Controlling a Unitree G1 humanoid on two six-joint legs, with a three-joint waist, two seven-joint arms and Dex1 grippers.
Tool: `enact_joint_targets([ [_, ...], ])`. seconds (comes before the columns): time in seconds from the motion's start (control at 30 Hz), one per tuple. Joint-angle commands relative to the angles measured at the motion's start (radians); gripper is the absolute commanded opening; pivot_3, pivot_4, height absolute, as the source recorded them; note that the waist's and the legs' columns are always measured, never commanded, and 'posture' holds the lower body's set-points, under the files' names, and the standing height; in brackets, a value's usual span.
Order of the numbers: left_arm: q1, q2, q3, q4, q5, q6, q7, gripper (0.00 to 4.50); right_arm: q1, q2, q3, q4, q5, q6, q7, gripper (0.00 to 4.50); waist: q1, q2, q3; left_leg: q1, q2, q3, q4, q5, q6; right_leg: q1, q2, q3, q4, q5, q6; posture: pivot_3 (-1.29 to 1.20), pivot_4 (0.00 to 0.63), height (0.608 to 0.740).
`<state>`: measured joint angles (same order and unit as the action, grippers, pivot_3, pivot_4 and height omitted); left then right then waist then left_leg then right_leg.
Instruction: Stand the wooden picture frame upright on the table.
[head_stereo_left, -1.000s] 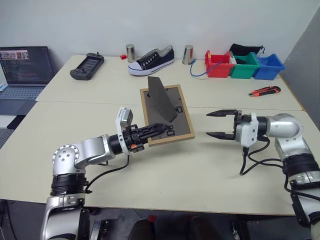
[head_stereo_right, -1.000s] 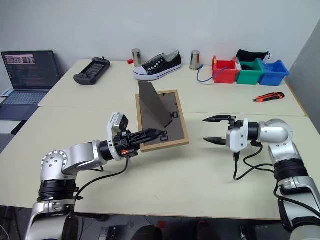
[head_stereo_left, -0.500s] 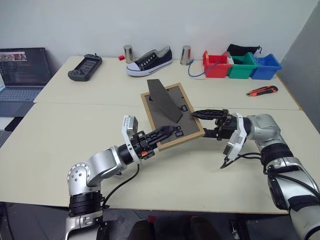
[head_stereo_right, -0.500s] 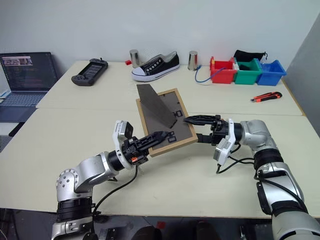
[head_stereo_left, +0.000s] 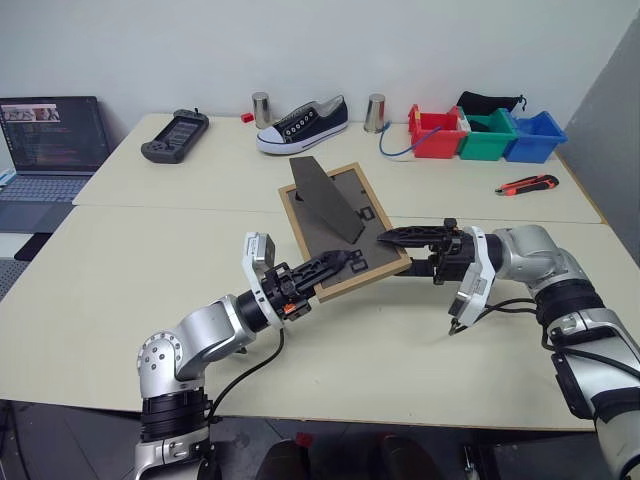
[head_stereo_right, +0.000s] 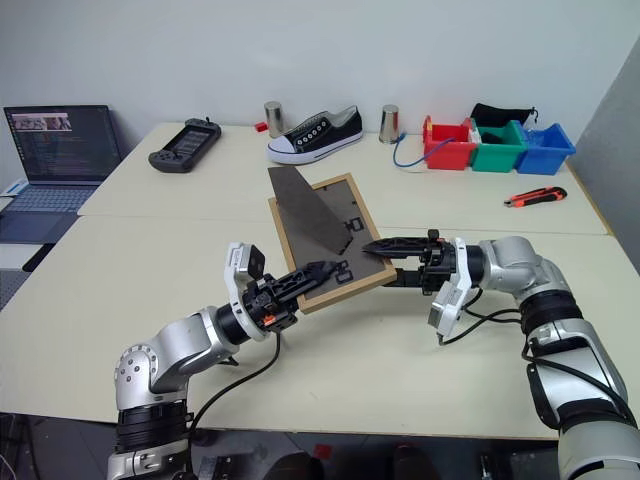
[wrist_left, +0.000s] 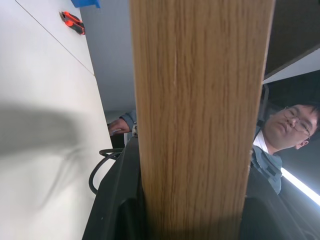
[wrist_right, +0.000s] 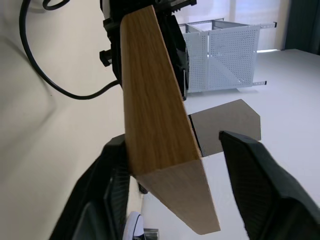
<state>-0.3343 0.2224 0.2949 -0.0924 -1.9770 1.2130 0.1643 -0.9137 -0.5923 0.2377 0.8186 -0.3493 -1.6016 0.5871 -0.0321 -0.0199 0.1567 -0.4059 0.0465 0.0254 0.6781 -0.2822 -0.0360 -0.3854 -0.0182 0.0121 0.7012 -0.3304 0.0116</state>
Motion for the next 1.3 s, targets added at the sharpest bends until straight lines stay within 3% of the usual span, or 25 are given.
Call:
enact_joint_targets([
  [0.03, -0.004, 0.025, -0.012, -0.015, 0.005, 0.014, -0.002, 1.3, -0.048, -0.01, -0.002, -0.039, -0.042, -0.013, -0.102, 1.84, 0.0, 0.0, 0.0, 0.0, 0.0, 0.0, 0.0, 0.0, 0.0, 0.0, 0.0, 0.0, 0.0, 0.0, 0.0, 0.0, 0.15, 0.74],
  [0.43, 0.0, 0.081, -0.057, -0.013, 0.005, 0.021, 0.008, 1.3, -0.085, -0.067, 0.049, -0.051, -0.205, -0.013, -0.309, 1.59, 0.0, 0.0, 0.0, 0.0, 0.0, 0.0, 0.0, 0.0, 0.0, 0.0, 0.0, 0.0, -0.001, 0.0, 0.0, 0.0, 0.15, 0.74],
  [1.0, -0.056, 0.282, -0.165, 0.072, 0.005, 0.064, 0.007, 1.3, -0.129, -0.174, 0.173, -0.112, -0.503, -0.013, -0.654, 1.56, 0.0, 0.0, 0.0, 0.0, 0.0, 0.001, -0.001, 0.0, 0.0, 0.0, 0.0, 0.001, -0.002, 0.0, 0.0, 0.0, 0.15, 0.74],
  [1.07, -0.055, 0.293, -0.169, 0.06, 0.005, 0.054, -0.001, 1.99, -0.131, -0.17, 0.157, -0.106, -0.539, -0.013, -0.695, 1.56, 0.0, 0.0, 0.0, 0.0, 0.0, 0.001, -0.001, 0.0, 0.0, 0.0, 0.0, 0.001, -0.002, 0.0, 0.0, 0.0, 0.15, 0.74],
  [1.3, -0.058, 0.316, -0.165, 0.076, 0.005, 0.048, -0.039, 3.44, -0.15, -0.169, 0.146, -0.091, -0.636, -0.013, -0.808, 1.56, 0.0, 0.0, 0.0, 0.001, -0.001, 0.001, -0.001, 0.0, 0.0, 0.0, 0.0, 0.001, -0.002, 0.0, 0.0, 0.0, 0.15, 0.74],
])
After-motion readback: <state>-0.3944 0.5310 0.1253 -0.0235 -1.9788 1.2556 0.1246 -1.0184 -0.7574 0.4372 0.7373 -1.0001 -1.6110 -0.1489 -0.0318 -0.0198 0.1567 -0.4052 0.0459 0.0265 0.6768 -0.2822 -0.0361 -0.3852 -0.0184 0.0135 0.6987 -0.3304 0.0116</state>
